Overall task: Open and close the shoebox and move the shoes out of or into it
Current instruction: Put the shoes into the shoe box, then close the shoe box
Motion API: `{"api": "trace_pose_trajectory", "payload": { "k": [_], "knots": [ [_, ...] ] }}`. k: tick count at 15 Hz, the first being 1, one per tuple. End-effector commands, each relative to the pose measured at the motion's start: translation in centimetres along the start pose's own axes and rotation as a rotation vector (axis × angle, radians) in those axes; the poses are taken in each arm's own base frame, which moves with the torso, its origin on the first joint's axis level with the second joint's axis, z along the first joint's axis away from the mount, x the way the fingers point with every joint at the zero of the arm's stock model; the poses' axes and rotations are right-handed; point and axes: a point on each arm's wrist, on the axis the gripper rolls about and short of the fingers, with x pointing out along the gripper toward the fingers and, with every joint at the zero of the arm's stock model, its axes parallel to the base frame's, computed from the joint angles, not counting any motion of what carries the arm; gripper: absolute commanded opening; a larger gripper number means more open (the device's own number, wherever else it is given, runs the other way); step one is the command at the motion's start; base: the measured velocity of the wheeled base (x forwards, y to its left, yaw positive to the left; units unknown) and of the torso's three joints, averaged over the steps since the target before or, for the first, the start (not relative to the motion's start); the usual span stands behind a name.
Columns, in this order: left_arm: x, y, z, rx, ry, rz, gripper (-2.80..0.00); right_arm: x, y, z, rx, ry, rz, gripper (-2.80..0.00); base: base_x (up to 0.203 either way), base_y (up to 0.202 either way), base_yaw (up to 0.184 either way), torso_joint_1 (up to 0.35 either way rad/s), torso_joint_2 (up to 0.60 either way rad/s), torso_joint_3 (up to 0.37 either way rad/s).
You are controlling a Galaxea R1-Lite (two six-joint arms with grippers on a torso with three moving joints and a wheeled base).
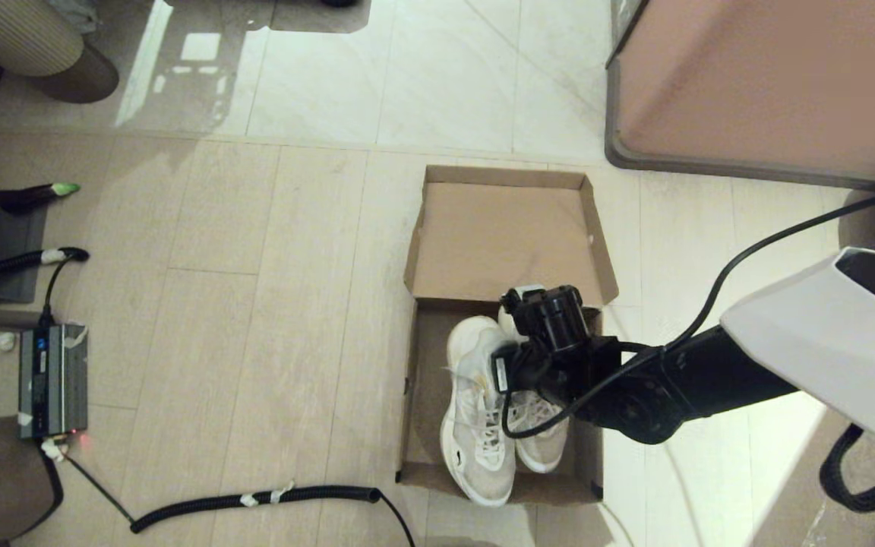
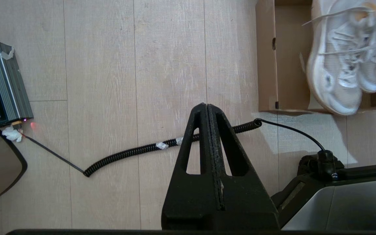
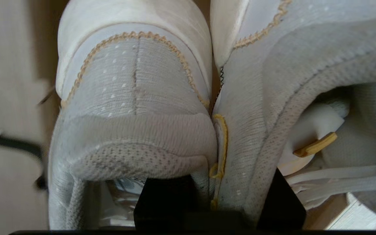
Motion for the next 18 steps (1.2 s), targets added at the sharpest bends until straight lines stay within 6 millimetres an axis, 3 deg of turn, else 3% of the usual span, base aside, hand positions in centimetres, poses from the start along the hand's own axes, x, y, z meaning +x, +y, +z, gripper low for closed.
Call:
{"api": "trace_pose_trajectory", "payload": {
  "k": [1,2,3,6,10,15,18],
  "knots": [
    [0.0,0.0,0.0,0.000,-0.003,0.000,-2.80,2.0,-0.2,-1.2,-0.004,0.027,-0.042,-2.80,0.000,0.000,0.000,0.000,0.00,0.000],
    [0.0,0.0,0.0,0.000,-0.002,-0.002,-2.80,2.4,-0.3,-1.4,-0.002,0.028,-0.055,-2.80,0.000,0.000,0.000,0.000,0.00,0.000],
    [0.0,0.0,0.0,0.002,-0.003,-0.002,-2.80,2.8,-0.6,-1.3,0.009,0.023,-0.072,-0.04,0.000,0.000,0.000,0.000,0.00,0.000],
    [0.0,0.0,0.0,0.000,-0.008,0.000,-2.80,2.7,-0.7,-1.0,0.041,0.017,-0.078,0.00,0.000,0.000,0.000,0.000,0.00,0.000],
    [-0.1,0.0,0.3,0.015,-0.018,0.001,-2.80,0.4,-1.0,0.4,0.049,-0.012,-0.062,0.00,0.000,0.000,0.000,0.000,0.00,0.000],
    [-1.7,0.6,7.4,0.025,-0.145,0.002,-2.80,-7.3,-3.2,3.0,0.143,0.034,0.024,0.00,0.000,0.000,0.000,0.000,0.00,0.000],
    [1.5,0.8,11.7,0.019,-0.035,-0.097,-2.80,-7.0,-7.7,4.2,0.275,0.028,-0.059,0.00,0.000,0.000,0.000,0.000,0.00,0.000]
  ]
}}
